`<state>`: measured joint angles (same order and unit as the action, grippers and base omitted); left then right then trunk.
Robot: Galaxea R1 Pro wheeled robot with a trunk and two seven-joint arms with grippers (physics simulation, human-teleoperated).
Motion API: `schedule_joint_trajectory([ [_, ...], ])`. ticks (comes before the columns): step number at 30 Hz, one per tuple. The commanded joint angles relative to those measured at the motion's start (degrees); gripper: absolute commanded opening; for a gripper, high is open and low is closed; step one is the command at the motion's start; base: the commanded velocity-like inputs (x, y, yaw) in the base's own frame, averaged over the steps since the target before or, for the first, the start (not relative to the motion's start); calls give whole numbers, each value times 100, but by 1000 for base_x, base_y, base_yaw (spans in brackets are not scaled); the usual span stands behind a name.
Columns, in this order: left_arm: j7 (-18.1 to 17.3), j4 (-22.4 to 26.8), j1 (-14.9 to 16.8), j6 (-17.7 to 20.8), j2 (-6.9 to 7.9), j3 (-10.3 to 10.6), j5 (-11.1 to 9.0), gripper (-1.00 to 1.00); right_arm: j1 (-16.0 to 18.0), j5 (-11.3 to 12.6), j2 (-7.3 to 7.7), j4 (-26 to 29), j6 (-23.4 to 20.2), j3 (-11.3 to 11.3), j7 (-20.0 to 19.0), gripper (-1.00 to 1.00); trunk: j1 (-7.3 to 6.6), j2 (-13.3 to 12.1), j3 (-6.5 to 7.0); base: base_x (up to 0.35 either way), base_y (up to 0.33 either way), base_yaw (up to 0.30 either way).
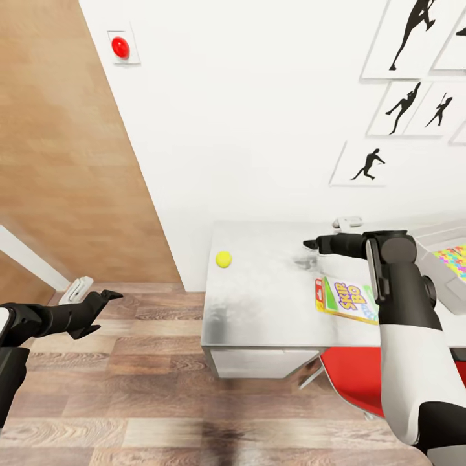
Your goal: Put all the toys in the child's room - the three board games (two on the bed and one on the table), the two jigsaw puzzles on the table, and the tennis ball on the table - inside the toy box on the table in the child's room.
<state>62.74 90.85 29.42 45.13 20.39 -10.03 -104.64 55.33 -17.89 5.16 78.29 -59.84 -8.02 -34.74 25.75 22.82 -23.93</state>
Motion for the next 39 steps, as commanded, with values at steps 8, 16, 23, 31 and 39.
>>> schedule_joint_trajectory([
  [8,54,-2,-42,30,0,-7,-12,100,-91,-77,-41,-4,-16,-3,-59,100,4,10,64,0,0,0],
  [16,54,-11,-64,31,6,-7,7,100,-267,-82,-63,-14,-16,12,-59,100,4,10,139,9,31,0],
  [23,54,-13,-81,37,8,-6,11,100,-349,-82,-120,-15,-16,17,-59,100,4,10,204,70,169,0],
  [31,54,-27,-97,57,9,-1,18,100,-492,-89,-278,-49,-16,22,-59,100,4,10,279,140,256,0],
  [39,54,-48,-109,61,9,1,21,100,-603,-91,-372,-90,-16,27,-65,100,4,10,350,215,265,0],
])
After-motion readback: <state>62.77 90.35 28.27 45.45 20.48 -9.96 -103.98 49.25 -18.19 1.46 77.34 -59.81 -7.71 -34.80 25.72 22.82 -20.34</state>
